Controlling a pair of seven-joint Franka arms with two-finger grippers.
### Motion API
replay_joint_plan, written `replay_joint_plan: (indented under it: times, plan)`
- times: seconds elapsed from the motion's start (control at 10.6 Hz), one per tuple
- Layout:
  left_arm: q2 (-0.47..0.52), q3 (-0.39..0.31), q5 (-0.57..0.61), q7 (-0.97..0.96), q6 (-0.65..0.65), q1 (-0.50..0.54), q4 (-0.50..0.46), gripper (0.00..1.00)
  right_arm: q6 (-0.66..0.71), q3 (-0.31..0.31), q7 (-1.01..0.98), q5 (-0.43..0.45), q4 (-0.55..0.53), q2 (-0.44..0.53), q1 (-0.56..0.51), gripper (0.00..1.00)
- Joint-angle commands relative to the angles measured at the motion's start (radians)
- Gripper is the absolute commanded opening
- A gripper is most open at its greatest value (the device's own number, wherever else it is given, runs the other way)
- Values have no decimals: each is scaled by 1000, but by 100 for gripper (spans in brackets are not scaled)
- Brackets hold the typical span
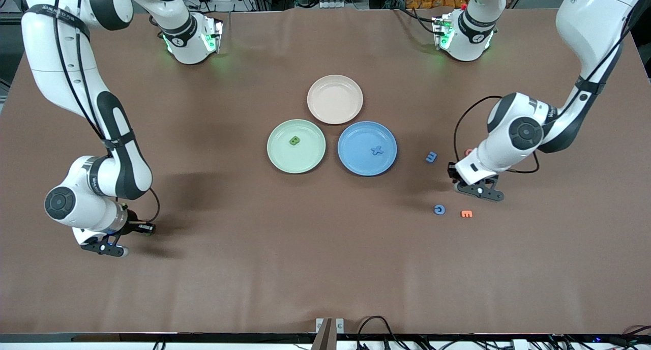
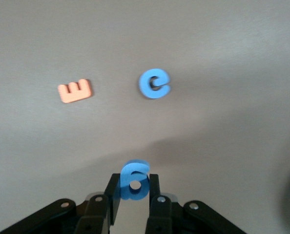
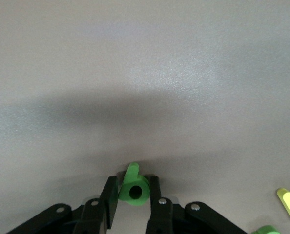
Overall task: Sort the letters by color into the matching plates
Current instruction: 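Carry the blue 6 into the blue plate with the left gripper and release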
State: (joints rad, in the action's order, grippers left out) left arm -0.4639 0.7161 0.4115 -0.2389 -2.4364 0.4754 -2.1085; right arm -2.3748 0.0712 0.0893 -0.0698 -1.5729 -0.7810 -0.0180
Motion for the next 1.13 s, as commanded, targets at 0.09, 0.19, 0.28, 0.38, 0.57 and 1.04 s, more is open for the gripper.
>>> replay_joint_plan:
  times: [0.09,0.19,0.28,0.38,0.57,1.04]
  plan:
    - [16,132,-22,-236,46,-3,-2,0,-8,4,-22,4,-58,49,3,33]
    - [16,160,-20,-285,59,-9,1,0,-17,4,-22,5,-58,49,0,33]
    - [16,166,-20,-334,68,-39,2,0,-18,4,-25,5,-58,49,0,32]
    - [14,166,-19,-382,71,-78,2,0,-17,4,-26,4,-58,49,1,30]
    - [13,166,-11,-463,71,-135,2,0,-12,4,-26,4,-58,54,4,27]
    - [1,161,-3,-653,71,-288,16,0,-9,4,-25,4,-58,65,15,23]
